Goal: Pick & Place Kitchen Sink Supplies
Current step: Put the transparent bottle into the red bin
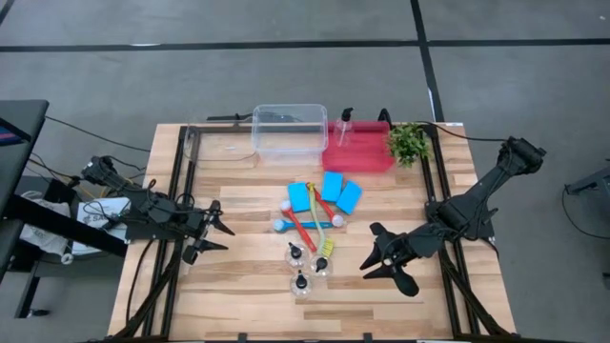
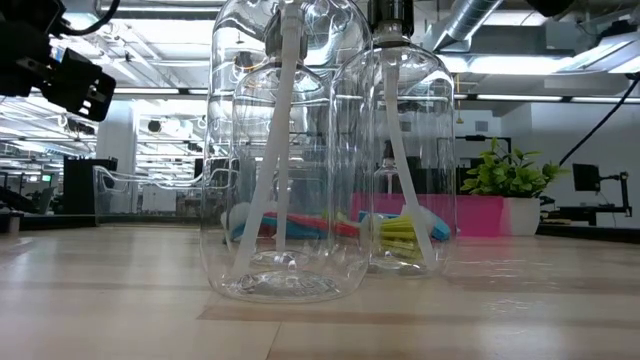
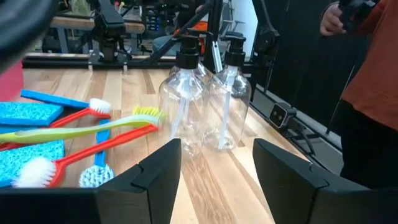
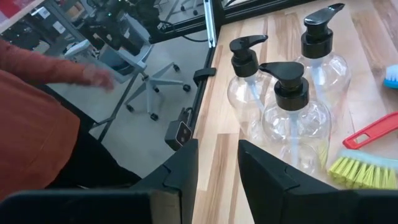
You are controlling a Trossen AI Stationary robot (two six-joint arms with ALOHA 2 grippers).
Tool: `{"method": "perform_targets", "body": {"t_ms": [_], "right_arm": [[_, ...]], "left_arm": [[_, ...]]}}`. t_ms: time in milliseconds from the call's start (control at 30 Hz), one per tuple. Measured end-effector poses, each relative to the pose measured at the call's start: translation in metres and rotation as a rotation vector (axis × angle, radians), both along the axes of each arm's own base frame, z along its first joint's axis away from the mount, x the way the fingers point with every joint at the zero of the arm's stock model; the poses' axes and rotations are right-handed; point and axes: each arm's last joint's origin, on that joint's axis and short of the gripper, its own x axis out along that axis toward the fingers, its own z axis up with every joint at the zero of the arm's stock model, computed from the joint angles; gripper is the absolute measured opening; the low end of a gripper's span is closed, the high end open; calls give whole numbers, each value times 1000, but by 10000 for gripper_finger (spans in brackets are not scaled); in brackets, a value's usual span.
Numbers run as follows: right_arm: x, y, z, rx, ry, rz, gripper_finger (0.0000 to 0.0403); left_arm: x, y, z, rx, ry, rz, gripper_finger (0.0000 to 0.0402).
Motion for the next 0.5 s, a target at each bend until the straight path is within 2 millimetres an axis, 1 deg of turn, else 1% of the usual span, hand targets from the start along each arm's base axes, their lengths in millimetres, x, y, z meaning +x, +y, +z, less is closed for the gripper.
{"method": "perform_targets", "body": {"t_ms": [100,267,400,500], "right_arm": [[0,0,0,-46,-22,18,107],[2,-4,0,-196,-90,-5,107],[5,-8,0,-218,-98,-80,107],[13,-7,-2,-216,-109,-115,107]], "left_arm": [[0,0,0,1,1,0,202],[0,0,0,-2,-4,0,202],[0,0,1,-3,-5,0,202],[0,0,1,-5,-7,-1,202]]}}
